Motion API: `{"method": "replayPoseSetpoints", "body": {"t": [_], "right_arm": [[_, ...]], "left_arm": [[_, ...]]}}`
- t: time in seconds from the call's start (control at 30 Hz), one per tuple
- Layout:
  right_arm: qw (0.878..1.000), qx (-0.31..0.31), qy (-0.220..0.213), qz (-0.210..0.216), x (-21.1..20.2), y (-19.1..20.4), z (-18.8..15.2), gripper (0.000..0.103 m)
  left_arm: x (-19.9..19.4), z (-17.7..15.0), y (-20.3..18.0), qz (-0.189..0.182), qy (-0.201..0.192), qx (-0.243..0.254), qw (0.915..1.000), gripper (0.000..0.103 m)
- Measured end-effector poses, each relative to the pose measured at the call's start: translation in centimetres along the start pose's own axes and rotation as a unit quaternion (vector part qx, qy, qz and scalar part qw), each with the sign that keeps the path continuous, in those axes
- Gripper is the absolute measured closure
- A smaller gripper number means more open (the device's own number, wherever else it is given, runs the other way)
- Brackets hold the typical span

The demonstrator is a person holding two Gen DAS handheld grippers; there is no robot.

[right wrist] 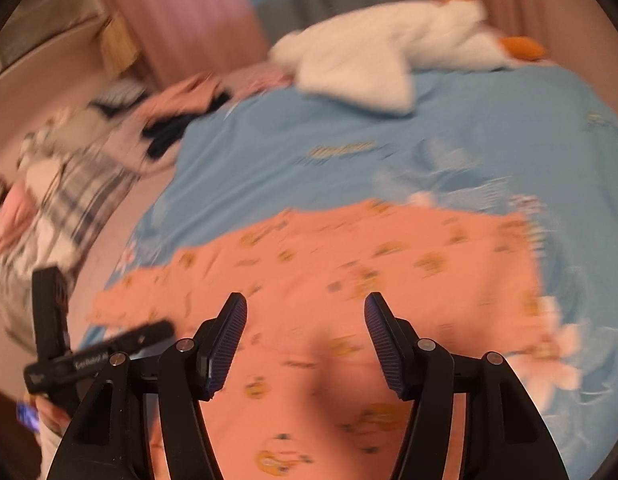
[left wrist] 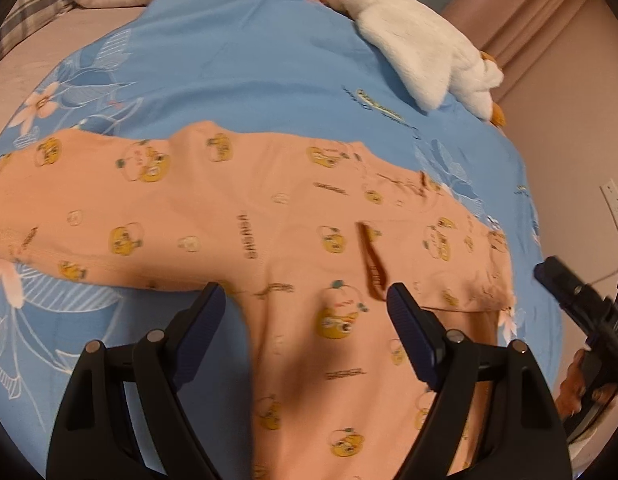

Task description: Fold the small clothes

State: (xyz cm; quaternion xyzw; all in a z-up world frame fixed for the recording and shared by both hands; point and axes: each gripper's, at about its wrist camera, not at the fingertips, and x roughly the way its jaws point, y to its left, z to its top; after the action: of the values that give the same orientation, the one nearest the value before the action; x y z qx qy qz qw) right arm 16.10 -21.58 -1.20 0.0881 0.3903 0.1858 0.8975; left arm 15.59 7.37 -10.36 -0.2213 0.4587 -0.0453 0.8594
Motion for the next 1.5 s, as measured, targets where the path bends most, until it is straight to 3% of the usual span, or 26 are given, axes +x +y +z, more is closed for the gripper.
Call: {"method": "replayPoseSetpoints", "body": {"t": [0.03, 0.17, 0.23, 0.27, 0.3, 0.37, 0.43, 0.57, 0.73, 0.97, 1.2, 1.5], "right_arm": [[1.000, 0.008, -0.007, -0.006, -0.4, -0.9, 0.2, 0.031], [0.997, 0.052, -0.021, -0.048, -1.1, -4.7, 1.5, 0.030], [0.995, 0.057, -0.029, -0.077, -1.1, -5.7, 1.7, 0.030], [0.994, 0.058, -0.033, -0.092, -1.2, -6.1, 1.6, 0.030], [0.993, 0.059, -0.038, -0.098, -1.4, -6.8, 1.4, 0.030], [0.992, 0.073, -0.036, -0.093, -1.2, -8.1, 0.9, 0.030], [0.990, 0.105, -0.024, -0.088, -1.0, -10.1, 0.6, 0.030], [0.987, 0.135, -0.025, -0.089, -1.1, -12.1, 0.2, 0.030], [0.985, 0.157, -0.019, -0.072, -0.8, -13.3, -0.3, 0.030], [0.983, 0.169, -0.013, -0.064, -0.3, -13.9, -0.7, 0.030], [0.986, 0.155, 0.012, -0.057, 1.8, -12.9, -1.1, 0.030], [0.989, 0.136, 0.047, -0.040, 4.4, -11.7, -2.2, 0.031]], "left_arm": [[0.2, 0.1, -0.5, -0.007, -0.002, 0.006, 1.0000, 0.022], [2.6, 1.1, -2.9, -0.020, 0.010, 0.008, 0.9997, 0.028], [5.0, 1.3, -3.7, -0.043, 0.039, -0.010, 0.9982, 0.036], [6.1, 1.4, -3.9, -0.049, 0.055, -0.018, 0.9972, 0.047], [7.0, 1.4, -4.3, -0.054, 0.068, -0.024, 0.9959, 0.054], [9.1, 1.4, -5.2, -0.065, 0.092, -0.028, 0.9933, 0.059], [10.0, 1.1, -5.8, -0.047, 0.089, -0.022, 0.9947, 0.059], [9.8, 0.9, -6.3, -0.020, 0.070, -0.009, 0.9973, 0.092], [8.8, 1.3, -7.0, -0.017, 0.053, -0.009, 0.9984, 0.095], [3.1, 4.6, -8.8, -0.017, -0.026, 0.012, 0.9994, 0.095], [0.5, 7.2, -6.9, 0.045, -0.068, 0.016, 0.9965, 0.095], [1.8, 7.2, -2.6, 0.083, -0.055, -0.004, 0.9950, 0.095]]}}
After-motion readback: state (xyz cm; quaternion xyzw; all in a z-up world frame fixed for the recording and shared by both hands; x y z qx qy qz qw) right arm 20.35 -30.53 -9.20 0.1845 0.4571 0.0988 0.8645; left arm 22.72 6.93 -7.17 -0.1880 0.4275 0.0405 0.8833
